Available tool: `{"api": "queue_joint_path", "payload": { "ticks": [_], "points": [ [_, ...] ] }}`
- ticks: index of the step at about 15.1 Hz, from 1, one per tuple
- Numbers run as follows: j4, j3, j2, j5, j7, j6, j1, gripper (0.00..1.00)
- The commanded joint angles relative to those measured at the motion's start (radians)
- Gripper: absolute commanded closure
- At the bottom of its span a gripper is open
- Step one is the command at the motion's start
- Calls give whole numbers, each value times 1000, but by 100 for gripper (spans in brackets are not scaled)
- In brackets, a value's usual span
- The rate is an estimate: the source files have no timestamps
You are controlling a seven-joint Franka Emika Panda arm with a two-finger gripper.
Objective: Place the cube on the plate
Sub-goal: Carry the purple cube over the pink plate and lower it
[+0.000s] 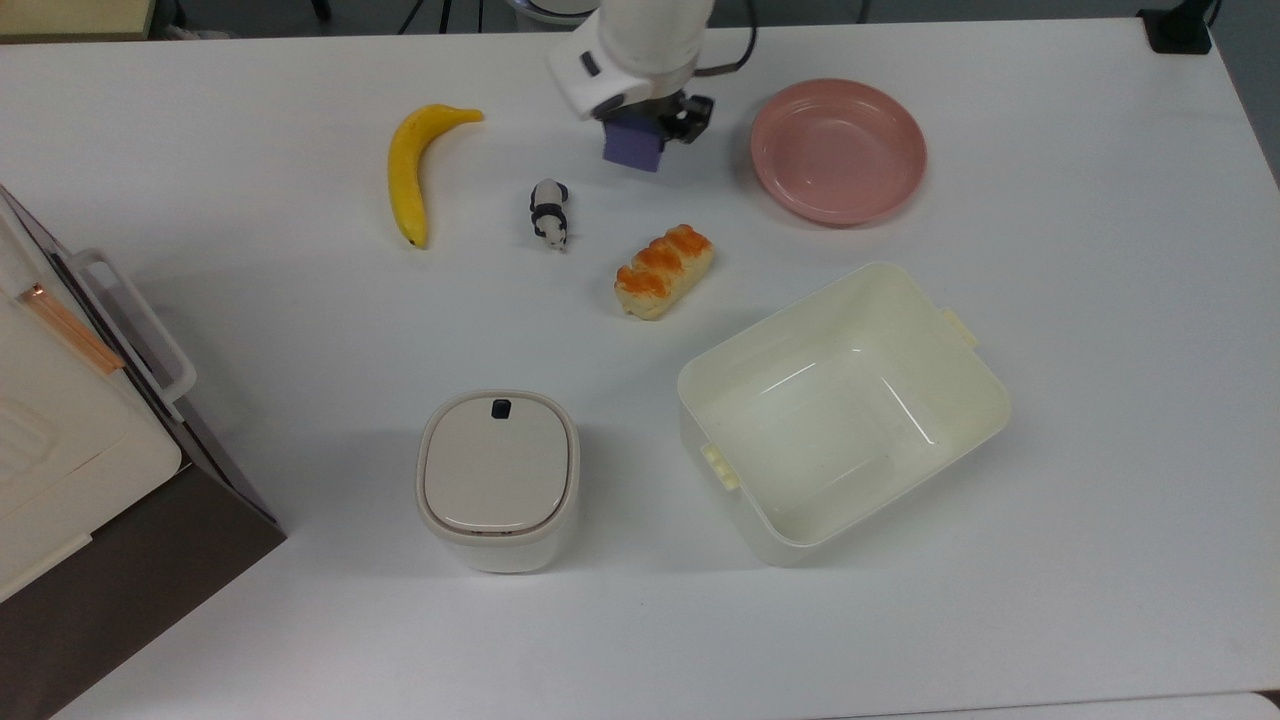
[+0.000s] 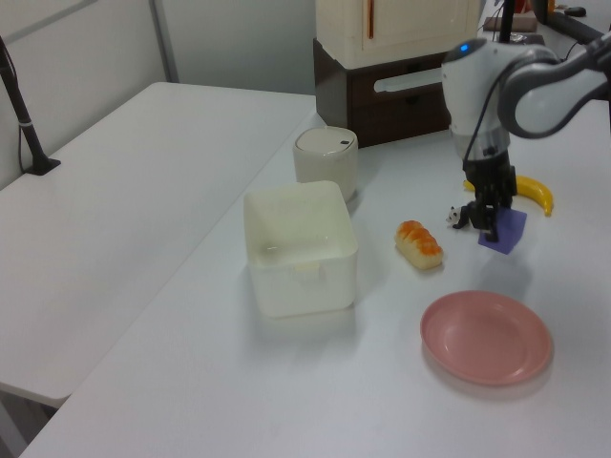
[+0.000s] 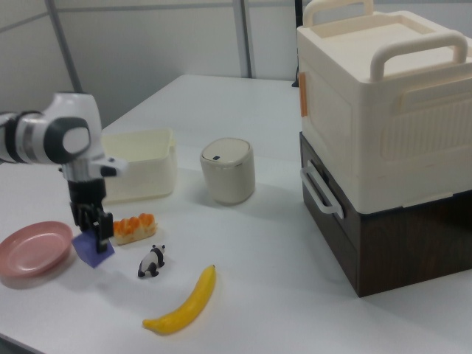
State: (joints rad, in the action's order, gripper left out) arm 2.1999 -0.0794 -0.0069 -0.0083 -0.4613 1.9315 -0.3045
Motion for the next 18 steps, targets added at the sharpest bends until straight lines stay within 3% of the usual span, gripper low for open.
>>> {"api": "queue_joint_path", "payload": {
  "ticks": [1, 3, 5, 9, 11, 12, 15, 18],
  "points": [
    [-58, -7, -5, -37, 16, -46, -180, 58],
    [-60, -7, 1, -55, 41, -34, -258, 57],
    [-77, -7, 21, -53, 61, -13, -330, 49],
    [-103, -7, 96, -55, 61, 61, -412, 39],
    [-112, -7, 104, -55, 61, 61, -416, 20],
    [-121, -7, 104, -55, 61, 55, -416, 0],
    [-140, -8, 99, -56, 62, 29, -415, 0],
    [-253, -19, 97, -73, 78, -119, -389, 0]
  ]
}}
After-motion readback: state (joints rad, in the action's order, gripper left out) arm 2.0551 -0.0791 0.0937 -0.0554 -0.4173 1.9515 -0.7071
